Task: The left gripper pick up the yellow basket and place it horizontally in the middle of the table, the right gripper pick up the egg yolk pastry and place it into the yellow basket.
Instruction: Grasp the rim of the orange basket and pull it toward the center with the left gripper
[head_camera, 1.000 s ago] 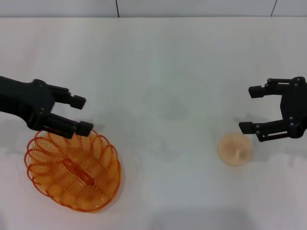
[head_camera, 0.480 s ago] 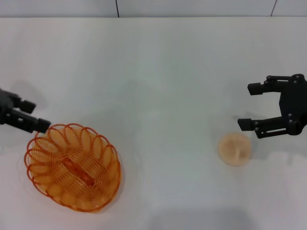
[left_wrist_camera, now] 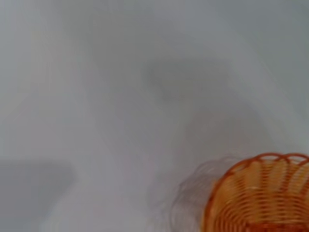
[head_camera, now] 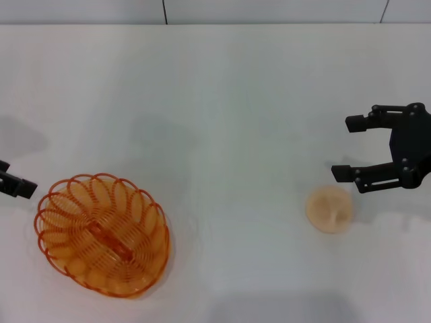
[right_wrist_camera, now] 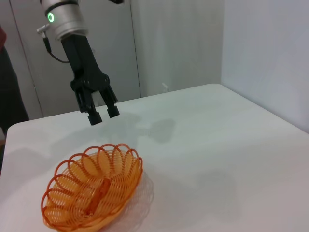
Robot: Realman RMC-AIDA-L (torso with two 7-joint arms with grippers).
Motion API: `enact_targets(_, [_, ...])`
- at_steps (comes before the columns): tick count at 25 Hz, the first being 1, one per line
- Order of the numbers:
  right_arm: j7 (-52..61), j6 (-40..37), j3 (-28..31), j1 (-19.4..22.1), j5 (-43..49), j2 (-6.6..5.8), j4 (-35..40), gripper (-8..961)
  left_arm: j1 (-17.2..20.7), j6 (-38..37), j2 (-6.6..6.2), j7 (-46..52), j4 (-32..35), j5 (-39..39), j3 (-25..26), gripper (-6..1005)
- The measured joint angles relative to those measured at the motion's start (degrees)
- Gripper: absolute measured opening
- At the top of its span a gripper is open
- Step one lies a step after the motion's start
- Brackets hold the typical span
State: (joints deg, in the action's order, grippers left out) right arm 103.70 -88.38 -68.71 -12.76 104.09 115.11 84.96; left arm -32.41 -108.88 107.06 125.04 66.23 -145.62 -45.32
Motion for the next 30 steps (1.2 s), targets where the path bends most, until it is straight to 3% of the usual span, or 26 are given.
enact_targets(14, [0.1,0.1,-0.1,0.0,-0.2,0.03,0.0,870,-4.2,6.9,3.40,-1.5,-8.3,-6.8,-1.8,863])
enact_targets(30, [0.1,0.1,0.0,0.2,-0.2,0.02,0.0,870,-6.5,10.4,4.47,-2.3,-13.7,-9.4,-3.5,858])
